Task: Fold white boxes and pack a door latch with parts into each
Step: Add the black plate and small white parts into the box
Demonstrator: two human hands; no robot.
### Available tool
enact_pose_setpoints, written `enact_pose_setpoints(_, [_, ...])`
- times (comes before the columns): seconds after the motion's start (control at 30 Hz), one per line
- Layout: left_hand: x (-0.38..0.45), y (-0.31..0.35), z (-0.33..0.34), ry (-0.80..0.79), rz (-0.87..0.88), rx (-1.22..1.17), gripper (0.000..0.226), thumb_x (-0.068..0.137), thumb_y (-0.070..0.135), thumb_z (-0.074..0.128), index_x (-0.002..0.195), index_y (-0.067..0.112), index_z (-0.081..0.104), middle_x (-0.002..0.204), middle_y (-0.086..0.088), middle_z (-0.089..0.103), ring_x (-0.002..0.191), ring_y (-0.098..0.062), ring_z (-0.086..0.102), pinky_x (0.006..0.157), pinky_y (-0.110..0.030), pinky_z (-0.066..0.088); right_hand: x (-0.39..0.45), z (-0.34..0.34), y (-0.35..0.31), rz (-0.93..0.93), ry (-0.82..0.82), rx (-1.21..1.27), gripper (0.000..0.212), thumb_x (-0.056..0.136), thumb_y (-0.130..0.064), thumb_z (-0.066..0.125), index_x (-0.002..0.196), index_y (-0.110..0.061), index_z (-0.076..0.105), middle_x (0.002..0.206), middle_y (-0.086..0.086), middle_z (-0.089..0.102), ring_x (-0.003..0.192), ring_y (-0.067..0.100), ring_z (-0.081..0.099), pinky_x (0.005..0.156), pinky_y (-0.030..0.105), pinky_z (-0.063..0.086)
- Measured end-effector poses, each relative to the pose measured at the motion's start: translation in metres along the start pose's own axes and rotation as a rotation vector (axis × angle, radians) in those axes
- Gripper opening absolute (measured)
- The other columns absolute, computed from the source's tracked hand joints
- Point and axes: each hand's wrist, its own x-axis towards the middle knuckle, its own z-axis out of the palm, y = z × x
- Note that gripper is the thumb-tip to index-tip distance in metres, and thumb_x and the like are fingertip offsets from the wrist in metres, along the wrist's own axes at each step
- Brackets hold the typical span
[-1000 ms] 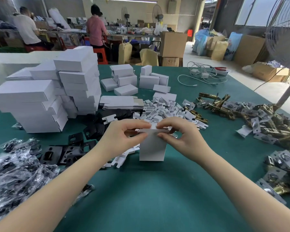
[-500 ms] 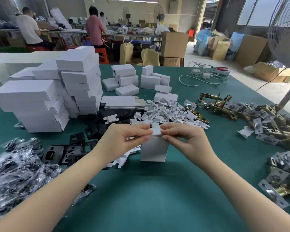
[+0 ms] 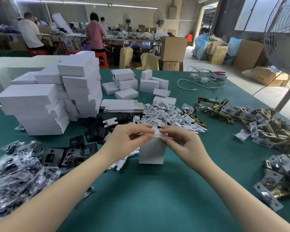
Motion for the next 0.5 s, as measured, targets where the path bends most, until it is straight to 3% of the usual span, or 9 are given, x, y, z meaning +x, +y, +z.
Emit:
enact_pose_setpoints(0.1, [0.001,-0.001,-0.003,0.024,-0.110,-0.083,0.028,0.087,0.012,0.072,0.091,0.039,0.076,0.102,0.022,0.073,0.096,-0.001,0.069,0.079,-0.013,0.053,0.003,0.005,-0.002,0.080,0.037,0.090,0.023,0.088,-0.009,0.071,0.097,-0.030,0.073,0.104,-0.010,0.074,0.099,0.009,0.069,0.088,0.032,0.055])
enact_pose_setpoints(0.17, [0.003,-0.003,-0.006,0.014,-0.109,-0.021,0.025,0.089,0.018,0.071,0.094,0.043,0.074,0.101,0.023,0.073,0.095,-0.005,0.069,0.079,-0.015,0.054,0.006,0.006,-0.004,0.028,0.049,0.032,0.024,0.088,-0.010,0.071,0.094,-0.032,0.074,0.103,-0.010,0.073,0.097,0.008,0.068,0.084,0.029,0.056])
enact_pose_setpoints(0.27, [0.000,-0.011,-0.010,-0.068,0.010,0.156,0.018,0.094,0.036,0.064,0.110,0.040,0.071,0.113,0.029,0.067,0.113,0.006,0.060,0.092,-0.008,0.044,0.004,0.006,-0.003,-0.127,-0.006,-0.181,0.021,0.089,-0.015,0.071,0.102,-0.030,0.076,0.113,-0.007,0.069,0.103,0.006,0.064,0.085,0.018,0.051])
enact_pose_setpoints(0.37, [-0.005,-0.018,-0.017,-0.181,0.175,0.369,0.034,0.092,0.050,0.058,0.125,0.044,0.062,0.135,0.021,0.056,0.129,0.005,0.048,0.104,-0.012,0.037,-0.004,-0.001,0.004,-0.275,-0.057,-0.371,0.026,0.092,-0.020,0.063,0.116,-0.024,0.072,0.128,0.002,0.063,0.114,0.007,0.059,0.098,0.018,0.045])
enact_pose_setpoints(0.43, [-0.004,-0.017,-0.016,-0.147,0.222,0.339,0.032,0.090,0.043,0.066,0.121,0.037,0.067,0.127,0.014,0.065,0.120,-0.002,0.058,0.096,-0.017,0.047,-0.008,-0.003,0.004,-0.219,-0.119,-0.372,0.033,0.092,-0.023,0.065,0.123,-0.036,0.065,0.138,-0.004,0.056,0.124,0.004,0.053,0.103,0.023,0.044])
enact_pose_setpoints(0.5, [-0.004,-0.010,-0.011,-0.057,0.183,0.241,0.021,0.087,0.031,0.070,0.106,0.029,0.076,0.106,0.013,0.073,0.100,-0.006,0.067,0.085,-0.022,0.054,-0.013,-0.003,0.003,-0.171,-0.145,-0.358,0.048,0.091,-0.027,0.067,0.130,-0.051,0.052,0.147,-0.017,0.045,0.133,-0.001,0.044,0.105,0.022,0.040])
